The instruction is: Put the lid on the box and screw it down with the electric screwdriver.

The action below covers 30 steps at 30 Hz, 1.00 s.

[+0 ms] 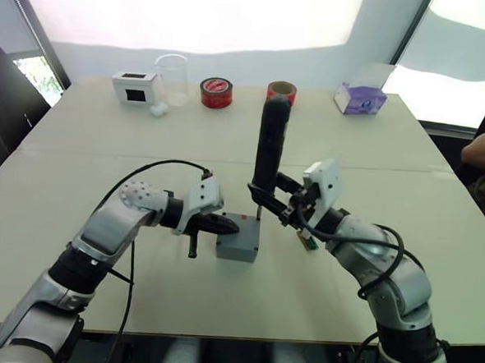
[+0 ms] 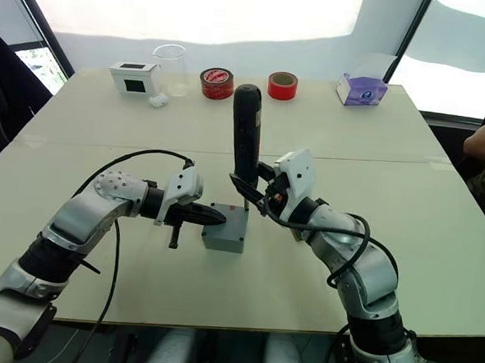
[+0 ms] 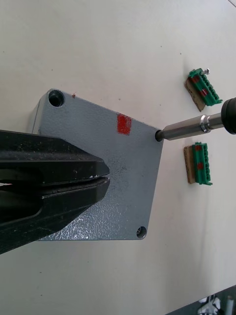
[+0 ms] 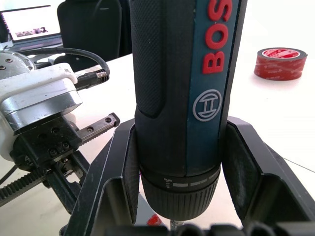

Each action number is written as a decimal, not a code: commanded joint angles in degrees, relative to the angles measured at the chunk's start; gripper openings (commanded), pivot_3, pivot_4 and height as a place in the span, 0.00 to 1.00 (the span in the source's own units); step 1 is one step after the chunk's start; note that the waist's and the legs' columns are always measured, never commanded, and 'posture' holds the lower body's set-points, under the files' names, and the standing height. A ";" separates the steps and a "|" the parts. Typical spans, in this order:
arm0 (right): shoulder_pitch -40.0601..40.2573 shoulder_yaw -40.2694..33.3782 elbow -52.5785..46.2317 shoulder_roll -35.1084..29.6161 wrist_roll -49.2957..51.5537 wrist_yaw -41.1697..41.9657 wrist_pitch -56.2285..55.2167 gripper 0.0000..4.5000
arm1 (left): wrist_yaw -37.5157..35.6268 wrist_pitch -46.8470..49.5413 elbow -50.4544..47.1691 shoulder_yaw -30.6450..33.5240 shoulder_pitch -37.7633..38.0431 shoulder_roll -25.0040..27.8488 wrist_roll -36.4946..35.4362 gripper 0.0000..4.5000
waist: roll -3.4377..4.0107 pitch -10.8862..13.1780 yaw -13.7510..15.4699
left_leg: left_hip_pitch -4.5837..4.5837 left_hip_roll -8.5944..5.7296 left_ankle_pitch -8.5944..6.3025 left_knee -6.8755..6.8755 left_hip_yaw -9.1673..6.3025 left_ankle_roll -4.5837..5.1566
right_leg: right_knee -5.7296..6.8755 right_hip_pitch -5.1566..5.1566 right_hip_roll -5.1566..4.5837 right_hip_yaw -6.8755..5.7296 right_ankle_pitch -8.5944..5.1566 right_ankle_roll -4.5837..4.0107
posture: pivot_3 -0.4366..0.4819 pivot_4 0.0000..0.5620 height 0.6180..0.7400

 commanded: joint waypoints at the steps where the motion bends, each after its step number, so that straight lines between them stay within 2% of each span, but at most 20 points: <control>1: -7.37 -4.34 -2.98 -2.33 6.37 2.53 3.75 0.39 | -0.35 0.84 0.71 -1.60 1.33 0.15 0.55 0.00 | 0.08 0.12 0.11 | -0.10 0.00 0.01 0.02 0.00 -0.01 | 0.01 -0.11 0.00 -0.01 0.01 0.01 | 0.48 0.27 1.00; 4: -11.71 -5.95 -2.14 -5.69 7.49 3.90 5.91 0.39 | -0.13 0.68 1.40 -1.06 1.27 -0.19 0.36 0.00 | 0.10 0.13 0.18 | -0.19 -0.02 0.01 0.00 -0.01 -0.01 | -0.01 -0.18 0.00 -0.03 0.11 0.18 | 0.48 0.27 1.00; 7: -17.30 -10.77 0.51 -6.29 12.22 1.53 10.23 0.39 | 0.35 3.03 2.05 1.53 0.62 -1.77 -2.62 0.00 | 0.11 0.19 0.12 | -0.20 -0.02 0.01 -0.01 0.00 0.00 | -0.06 -0.16 -0.02 -0.04 0.11 0.18 | 0.48 0.27 1.00; 13: -22.87 -21.89 5.80 -4.46 17.21 -10.90 16.44 0.39 | 4.05 4.38 3.58 6.56 -2.04 -4.01 -5.00 0.00 | 0.12 0.35 0.19 | -0.29 -0.03 0.01 0.00 0.00 -0.01 | -0.05 -0.24 -0.07 -0.04 0.11 0.18 | 0.48 0.27 1.00; 15: -23.68 -27.74 9.44 -7.21 18.77 -15.28 21.74 0.39 | 3.51 7.59 1.84 9.66 -3.88 -4.46 -9.54 0.00 | 0.12 0.35 0.23 | -0.52 -0.06 0.01 0.01 0.00 -0.01 | -0.03 -0.47 -0.08 -0.04 0.13 0.20 | 0.48 0.27 1.00; 17: -21.90 -29.24 11.98 -15.15 20.73 -13.79 33.70 0.39 | 2.21 10.20 -1.11 10.95 -5.31 -3.70 -12.82 0.00 | 0.18 0.39 0.56 | -1.13 -0.08 0.07 0.17 -0.01 -0.08 | 0.03 -1.00 -0.08 -0.06 0.23 0.32 | 0.48 0.27 1.00; 19: -20.09 -29.83 14.68 -20.19 22.52 -11.83 43.73 0.39 | 0.33 9.84 -4.52 9.70 -4.96 -1.80 -13.17 0.00 | 0.21 0.41 0.93 | -1.34 -0.17 0.08 0.19 -0.02 -0.09 | -0.01 -1.14 -0.14 -0.09 0.25 0.32 | 0.48 0.27 1.00; 21: -19.09 -29.75 18.06 -23.27 25.69 -11.12 48.28 0.39 | -0.82 9.46 -7.07 8.72 -4.38 -0.36 -13.40 0.00 | 0.34 0.48 0.58 | -1.34 -0.17 0.07 0.12 0.02 -0.08 | -0.14 -1.10 -0.14 -0.07 0.24 0.30 | 0.48 0.27 1.00; 25: -13.92 -24.55 24.30 -32.64 35.55 -10.08 49.05 0.39 | -1.24 9.50 -11.30 6.94 -3.60 0.91 -13.26 0.00 | 0.81 0.81 -0.05 | -1.33 -0.17 0.05 0.11 0.14 0.00 | -0.13 -1.13 -0.10 0.00 0.24 0.31 | 0.48 0.27 1.00; 30: -9.14 -18.29 32.89 -39.07 35.86 -12.76 49.05 0.39 | 0.92 9.29 -14.68 4.74 -2.56 0.56 -12.49 0.00 | 0.71 0.94 0.06 | -1.12 -0.10 0.04 0.19 0.14 0.04 | -0.12 -0.89 0.05 -0.04 0.24 0.32 | 0.48 0.27 1.00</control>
